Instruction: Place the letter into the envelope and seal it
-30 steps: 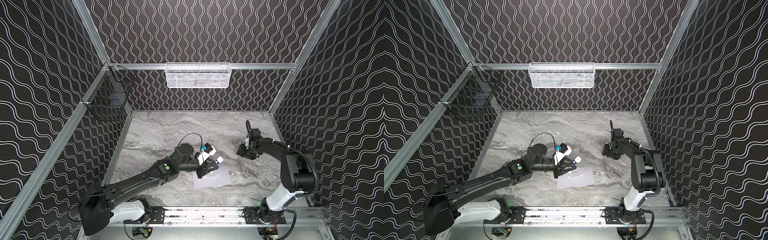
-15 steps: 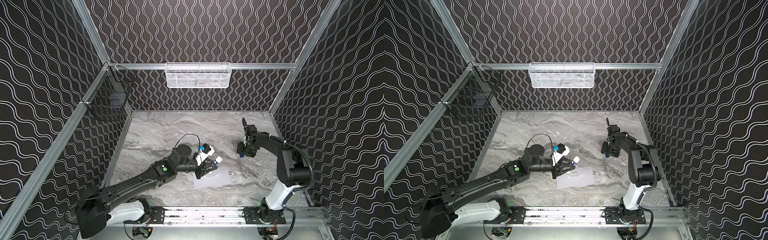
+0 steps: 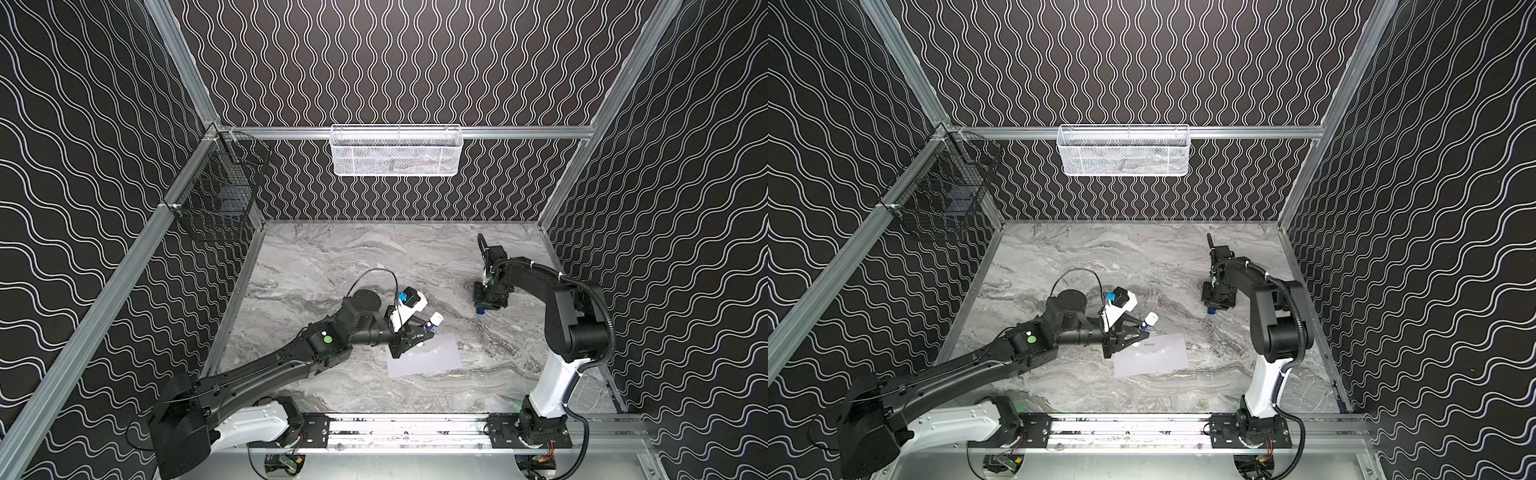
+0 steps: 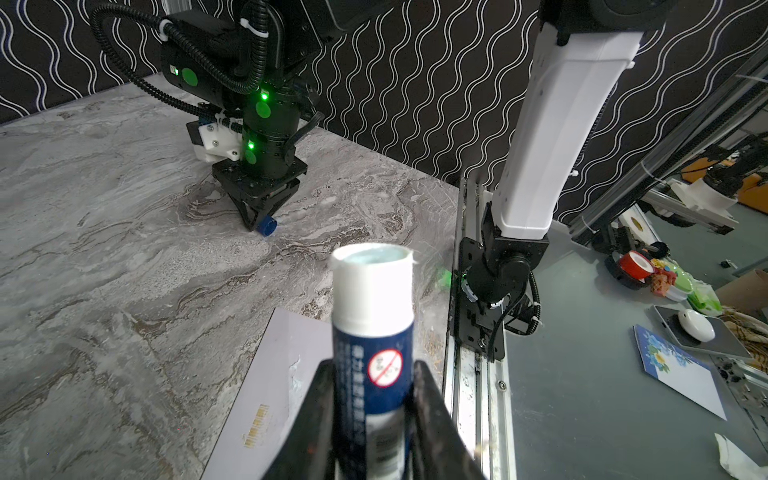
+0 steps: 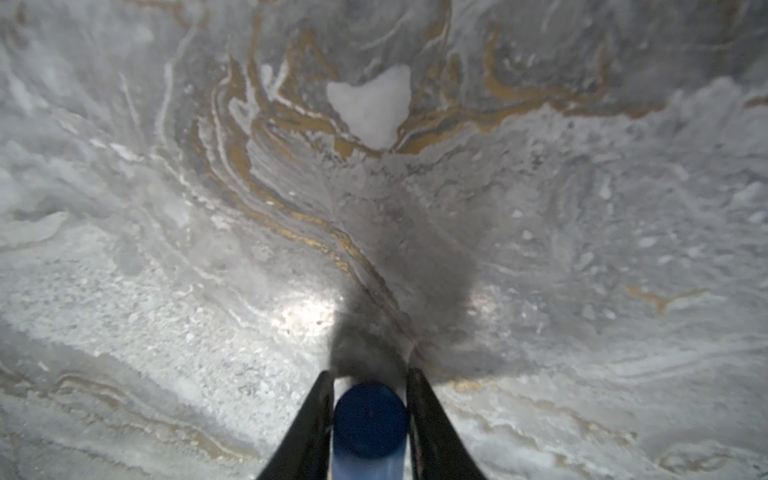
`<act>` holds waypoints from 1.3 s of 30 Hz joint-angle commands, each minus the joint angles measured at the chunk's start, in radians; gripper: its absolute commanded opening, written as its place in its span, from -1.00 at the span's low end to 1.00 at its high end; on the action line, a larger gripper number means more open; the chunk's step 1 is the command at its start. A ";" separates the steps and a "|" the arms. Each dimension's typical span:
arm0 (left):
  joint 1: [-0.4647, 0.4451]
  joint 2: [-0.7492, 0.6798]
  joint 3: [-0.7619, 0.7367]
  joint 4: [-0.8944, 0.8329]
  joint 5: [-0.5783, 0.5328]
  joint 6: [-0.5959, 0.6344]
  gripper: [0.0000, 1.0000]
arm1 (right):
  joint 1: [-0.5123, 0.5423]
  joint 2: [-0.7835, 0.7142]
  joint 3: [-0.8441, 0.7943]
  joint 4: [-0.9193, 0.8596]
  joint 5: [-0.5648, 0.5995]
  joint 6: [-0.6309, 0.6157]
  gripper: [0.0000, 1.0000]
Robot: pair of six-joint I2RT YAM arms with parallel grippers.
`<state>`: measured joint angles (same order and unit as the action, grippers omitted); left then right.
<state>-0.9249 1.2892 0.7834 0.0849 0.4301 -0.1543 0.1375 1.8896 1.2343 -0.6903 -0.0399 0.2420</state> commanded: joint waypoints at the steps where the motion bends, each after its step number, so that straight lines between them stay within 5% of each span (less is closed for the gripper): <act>1: 0.001 -0.005 -0.001 0.013 -0.015 0.002 -1.00 | 0.001 0.002 -0.001 -0.026 -0.022 -0.009 -0.40; 10: 0.001 -0.007 -0.001 0.009 -0.031 -0.001 -1.00 | 0.002 -0.031 -0.020 -0.010 -0.074 0.009 -0.55; 15: 0.003 -0.024 -0.006 0.004 -0.040 -0.018 -1.00 | 0.045 -0.187 -0.109 0.145 -0.125 0.079 -0.65; 20: 0.014 -0.056 -0.023 0.008 -0.016 -0.058 -1.00 | 0.204 -0.348 -0.280 0.481 0.087 0.151 -0.74; 28: 0.052 -0.143 -0.045 -0.028 0.011 -0.109 -1.00 | 0.356 -0.338 -0.441 0.882 0.402 0.172 -0.74; 39: 0.054 -0.201 -0.069 -0.056 0.009 -0.120 -1.00 | 0.493 -0.257 -0.552 0.983 0.569 0.265 -0.68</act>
<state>-0.8722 1.0916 0.7181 0.0208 0.4263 -0.2600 0.6090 1.6299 0.7067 0.2363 0.4343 0.4541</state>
